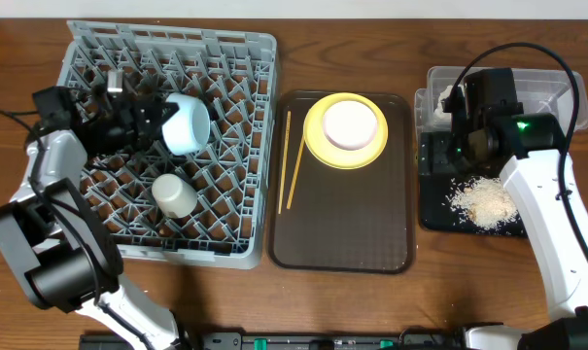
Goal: Sort waste into correct bins and load items into the dishwasher
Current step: 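Carry the light-blue bowl with the left gripper into the dish rack, then move the left gripper to the yellow plate and grasp the white bowl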
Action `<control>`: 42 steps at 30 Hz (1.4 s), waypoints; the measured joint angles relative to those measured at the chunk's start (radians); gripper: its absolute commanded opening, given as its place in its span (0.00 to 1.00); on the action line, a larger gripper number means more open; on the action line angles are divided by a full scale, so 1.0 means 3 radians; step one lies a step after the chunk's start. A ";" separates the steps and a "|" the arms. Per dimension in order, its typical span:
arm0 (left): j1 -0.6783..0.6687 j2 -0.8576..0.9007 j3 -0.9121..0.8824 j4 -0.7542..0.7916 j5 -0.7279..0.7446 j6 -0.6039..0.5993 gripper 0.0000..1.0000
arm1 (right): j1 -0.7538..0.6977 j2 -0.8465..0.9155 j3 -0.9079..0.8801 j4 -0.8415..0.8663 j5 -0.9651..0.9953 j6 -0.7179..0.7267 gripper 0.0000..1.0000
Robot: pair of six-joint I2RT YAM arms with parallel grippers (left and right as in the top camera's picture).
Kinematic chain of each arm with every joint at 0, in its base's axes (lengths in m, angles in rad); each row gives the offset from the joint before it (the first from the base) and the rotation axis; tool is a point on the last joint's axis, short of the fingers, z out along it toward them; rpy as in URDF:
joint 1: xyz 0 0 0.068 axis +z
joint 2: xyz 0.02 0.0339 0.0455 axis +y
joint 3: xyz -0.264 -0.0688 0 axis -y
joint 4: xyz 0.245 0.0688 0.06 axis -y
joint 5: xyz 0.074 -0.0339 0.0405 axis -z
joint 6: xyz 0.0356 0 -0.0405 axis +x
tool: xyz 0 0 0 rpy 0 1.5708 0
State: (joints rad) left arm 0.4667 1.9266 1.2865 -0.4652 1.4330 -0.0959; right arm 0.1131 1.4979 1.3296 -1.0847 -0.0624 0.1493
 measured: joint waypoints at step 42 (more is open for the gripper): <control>-0.2234 -0.1643 0.0003 0.0010 -0.3629 0.0052 0.95 | -0.0552 0.0000 0.0000 -0.0135 0.0238 0.0224 0.93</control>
State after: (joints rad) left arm -0.2035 1.4338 1.2873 -0.4622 0.3443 -0.0803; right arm -0.0525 1.4979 1.3296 -1.1252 0.0090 0.2165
